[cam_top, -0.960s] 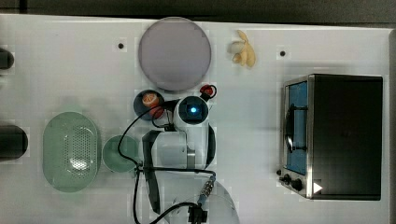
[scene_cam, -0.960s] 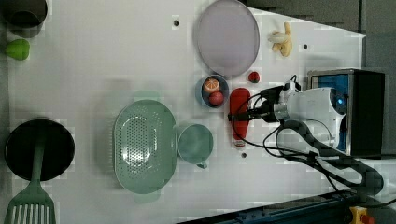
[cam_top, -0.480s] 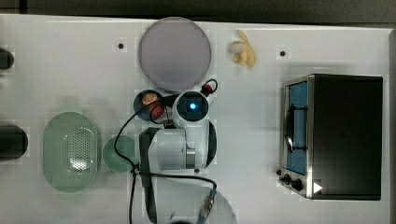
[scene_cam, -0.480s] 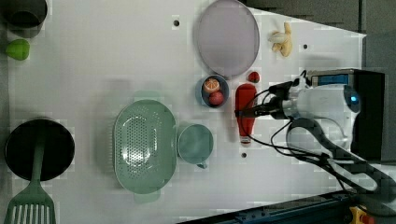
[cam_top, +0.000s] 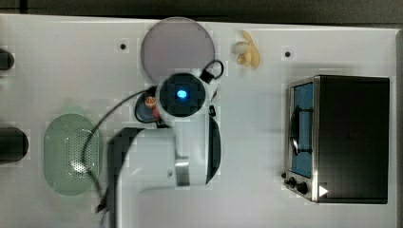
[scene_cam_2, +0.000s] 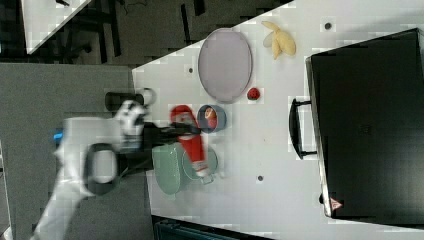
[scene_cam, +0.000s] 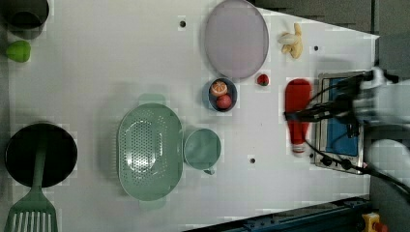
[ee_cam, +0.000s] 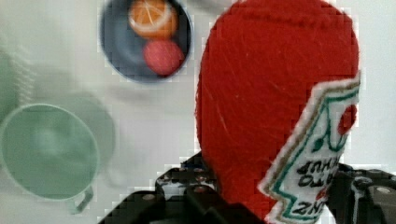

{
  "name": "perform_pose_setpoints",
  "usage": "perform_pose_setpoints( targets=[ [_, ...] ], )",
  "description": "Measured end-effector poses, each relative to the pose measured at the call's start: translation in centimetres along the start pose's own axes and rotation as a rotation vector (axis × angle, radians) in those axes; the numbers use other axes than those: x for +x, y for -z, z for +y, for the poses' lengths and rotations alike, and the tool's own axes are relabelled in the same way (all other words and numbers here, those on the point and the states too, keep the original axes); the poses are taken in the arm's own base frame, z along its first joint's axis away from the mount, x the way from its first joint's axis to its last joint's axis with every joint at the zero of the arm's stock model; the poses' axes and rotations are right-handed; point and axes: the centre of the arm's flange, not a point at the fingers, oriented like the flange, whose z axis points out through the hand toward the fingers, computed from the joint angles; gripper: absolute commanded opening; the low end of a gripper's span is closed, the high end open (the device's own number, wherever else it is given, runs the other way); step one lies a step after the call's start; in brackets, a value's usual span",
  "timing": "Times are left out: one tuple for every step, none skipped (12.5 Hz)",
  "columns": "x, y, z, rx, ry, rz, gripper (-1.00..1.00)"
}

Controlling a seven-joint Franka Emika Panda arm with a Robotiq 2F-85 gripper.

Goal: Pick Ketchup from the table and place it in strainer.

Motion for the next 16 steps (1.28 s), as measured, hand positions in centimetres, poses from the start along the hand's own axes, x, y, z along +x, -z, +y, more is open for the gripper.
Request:
perform_pose_setpoints(
  targets=[
    [0.4, 3.8, -1.0, -0.020, 0.017, 0.051, 0.21],
    [0.8, 6.8, -2.6, -0.035, 0.024, 0.100, 0.21],
    [1.2, 9.2, -4.8, -0.041, 0.017, 0.143, 0.21],
    [1.4, 10.3, -7.5, -0.043, 0.004, 0.168, 0.21],
    [1.5, 10.3, -10.6, -0.039, -0.016, 0.172, 0.21],
    [1.4, 9.5, -14.0, -0.032, -0.036, 0.159, 0.21],
    [1.5, 8.0, -17.6, -0.017, -0.046, 0.140, 0.21],
    [1.4, 5.9, -21.2, -0.001, -0.049, 0.109, 0.21],
    [0.9, 3.5, -24.3, 0.011, -0.063, 0.075, 0.21],
    [0.5, 1.2, -27.1, 0.033, -0.085, 0.062, 0.21],
    [0.2, -0.8, -29.8, 0.064, -0.109, 0.049, 0.21],
    [-0.1, -2.7, -32.1, 0.095, -0.132, 0.029, 0.21],
    [-0.4, -4.5, -33.8, 0.116, -0.152, 0.002, 0.21],
    [-0.5, -6.2, -34.7, 0.131, -0.178, -0.018, 0.21],
    [-0.7, -7.7, -35.3, 0.149, -0.199, -0.030, 0.21],
    [-0.6, -8.9, -35.6, 0.165, -0.215, -0.035, 0.21]
  ],
)
